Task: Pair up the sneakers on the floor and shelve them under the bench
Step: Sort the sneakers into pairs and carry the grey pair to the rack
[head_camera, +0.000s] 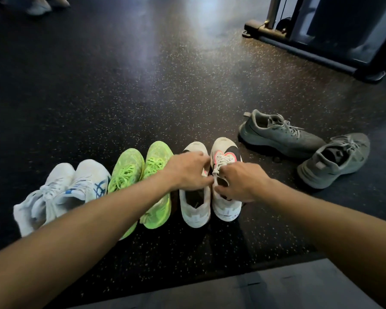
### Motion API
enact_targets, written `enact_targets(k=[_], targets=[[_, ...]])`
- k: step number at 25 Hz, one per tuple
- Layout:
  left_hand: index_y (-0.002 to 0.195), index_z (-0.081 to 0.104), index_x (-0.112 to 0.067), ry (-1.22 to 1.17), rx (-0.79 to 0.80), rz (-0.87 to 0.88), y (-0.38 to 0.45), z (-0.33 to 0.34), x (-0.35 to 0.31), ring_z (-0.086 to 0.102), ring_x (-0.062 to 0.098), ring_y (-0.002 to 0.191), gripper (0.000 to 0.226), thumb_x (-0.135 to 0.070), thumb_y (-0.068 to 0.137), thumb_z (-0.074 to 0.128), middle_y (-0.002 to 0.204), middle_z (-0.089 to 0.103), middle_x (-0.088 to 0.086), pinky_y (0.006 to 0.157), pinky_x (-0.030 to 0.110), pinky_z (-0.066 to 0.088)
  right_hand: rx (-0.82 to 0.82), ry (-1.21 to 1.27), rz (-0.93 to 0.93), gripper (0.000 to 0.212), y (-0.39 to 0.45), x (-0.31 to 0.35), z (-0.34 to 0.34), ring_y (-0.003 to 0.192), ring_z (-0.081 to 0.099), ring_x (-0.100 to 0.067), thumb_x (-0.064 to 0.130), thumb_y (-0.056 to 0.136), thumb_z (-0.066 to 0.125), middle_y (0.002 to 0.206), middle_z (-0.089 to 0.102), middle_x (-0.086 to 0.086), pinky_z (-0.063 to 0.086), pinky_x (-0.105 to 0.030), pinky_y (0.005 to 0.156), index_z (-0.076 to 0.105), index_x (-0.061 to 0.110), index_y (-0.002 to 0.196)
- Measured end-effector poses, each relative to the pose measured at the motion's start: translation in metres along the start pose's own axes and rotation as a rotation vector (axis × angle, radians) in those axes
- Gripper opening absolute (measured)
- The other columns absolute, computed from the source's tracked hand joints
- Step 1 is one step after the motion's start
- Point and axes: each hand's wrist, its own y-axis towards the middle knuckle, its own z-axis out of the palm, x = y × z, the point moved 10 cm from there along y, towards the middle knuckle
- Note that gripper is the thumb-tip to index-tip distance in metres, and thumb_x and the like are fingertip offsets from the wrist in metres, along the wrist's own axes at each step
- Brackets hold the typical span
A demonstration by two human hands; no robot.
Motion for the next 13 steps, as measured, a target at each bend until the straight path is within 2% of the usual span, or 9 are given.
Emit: enact_targets(k=[2, 5, 9, 13], targets=[[0.107, 0.057, -0.029, 0.065, 0.004, 0.028, 0.024, -0.018, -0.004, 0.058, 0.020, 0.105, 0.038, -0.056, 0.081, 0.054, 0.109, 0.057, -0.005, 0.079, 0.037, 0.048, -0.028, -0.003, 0.042, 0.042, 0.005, -0.019, -0.019, 0.096, 0.062, -0.027, 0.053, 0.085, 0.052, 0.108, 0.064, -0.003, 0.042, -0.033, 0.068, 0.058, 0.018, 0.108], [0.113, 0.054, -0.026, 0.101, 0.014, 0.076, 0.062, -0.039, -0.018, 0.056, 0.022, 0.111, 0.042, -0.053, 0.080, 0.059, 0.113, 0.055, -0.004, 0.082, 0.039, 0.049, -0.061, 0.007, 0.149, 0.045, 0.009, -0.063, -0.048, 0.102, 0.062, -0.027, 0.056, 0.084, 0.053, 0.112, 0.064, -0.003, 0.044, -0.034, 0.071, 0.056, 0.017, 0.106], [0.130, 0.046, -0.019, 0.236, 0.017, 0.141, 0.116, -0.054, -0.047, 0.051, 0.029, 0.119, 0.064, -0.053, 0.078, 0.063, 0.125, 0.052, 0.004, 0.087, 0.044, 0.048, -0.103, 0.067, 0.304, 0.051, 0.003, -0.135, -0.079, 0.108, 0.060, -0.029, 0.058, 0.081, 0.057, 0.118, 0.063, -0.006, 0.047, -0.038, 0.081, 0.057, 0.020, 0.114], [0.129, 0.047, -0.022, 0.289, -0.045, 0.229, 0.171, -0.058, -0.079, 0.054, 0.029, 0.116, 0.059, -0.042, 0.076, 0.065, 0.125, 0.055, 0.002, 0.086, 0.042, 0.048, -0.124, 0.127, 0.470, 0.058, -0.013, -0.212, -0.091, 0.107, 0.059, -0.031, 0.062, 0.078, 0.058, 0.120, 0.062, -0.009, 0.049, -0.039, 0.085, 0.055, 0.018, 0.116]])
